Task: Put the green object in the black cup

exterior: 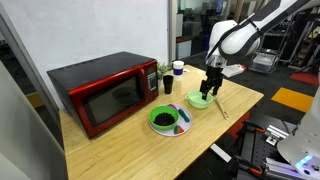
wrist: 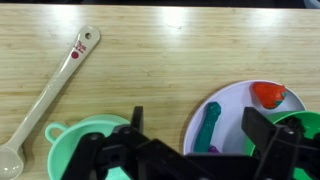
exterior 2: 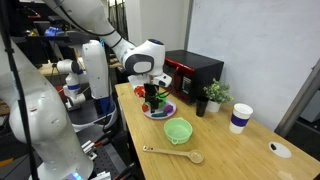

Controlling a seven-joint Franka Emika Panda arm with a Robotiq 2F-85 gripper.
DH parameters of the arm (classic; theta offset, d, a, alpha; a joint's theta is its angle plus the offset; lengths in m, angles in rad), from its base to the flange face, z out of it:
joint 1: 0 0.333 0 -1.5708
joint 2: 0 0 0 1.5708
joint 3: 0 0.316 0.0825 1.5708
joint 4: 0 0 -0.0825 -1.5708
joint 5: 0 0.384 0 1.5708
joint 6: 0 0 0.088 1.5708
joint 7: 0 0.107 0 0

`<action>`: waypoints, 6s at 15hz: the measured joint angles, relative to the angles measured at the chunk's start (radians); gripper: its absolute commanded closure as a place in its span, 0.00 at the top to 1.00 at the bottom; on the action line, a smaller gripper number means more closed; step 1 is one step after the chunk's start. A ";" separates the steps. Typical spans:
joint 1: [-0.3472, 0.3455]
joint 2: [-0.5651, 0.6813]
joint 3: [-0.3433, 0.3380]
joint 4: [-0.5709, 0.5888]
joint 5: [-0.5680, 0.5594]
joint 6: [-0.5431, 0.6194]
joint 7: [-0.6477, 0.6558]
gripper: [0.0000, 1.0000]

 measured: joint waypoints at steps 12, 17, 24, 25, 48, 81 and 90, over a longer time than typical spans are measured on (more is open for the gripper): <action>0.000 0.000 0.000 0.000 0.000 0.000 0.000 1.00; 0.000 0.000 0.000 0.000 0.000 0.000 0.000 1.00; 0.000 0.004 0.018 0.000 -0.005 0.006 0.019 1.00; 0.000 0.012 0.029 0.000 -0.006 0.018 0.036 1.00; 0.053 0.400 0.098 0.138 -0.188 0.369 0.510 1.00; 0.124 0.538 0.058 0.239 -0.060 0.444 0.530 0.79; 0.124 0.538 0.062 0.245 -0.011 0.456 0.529 0.79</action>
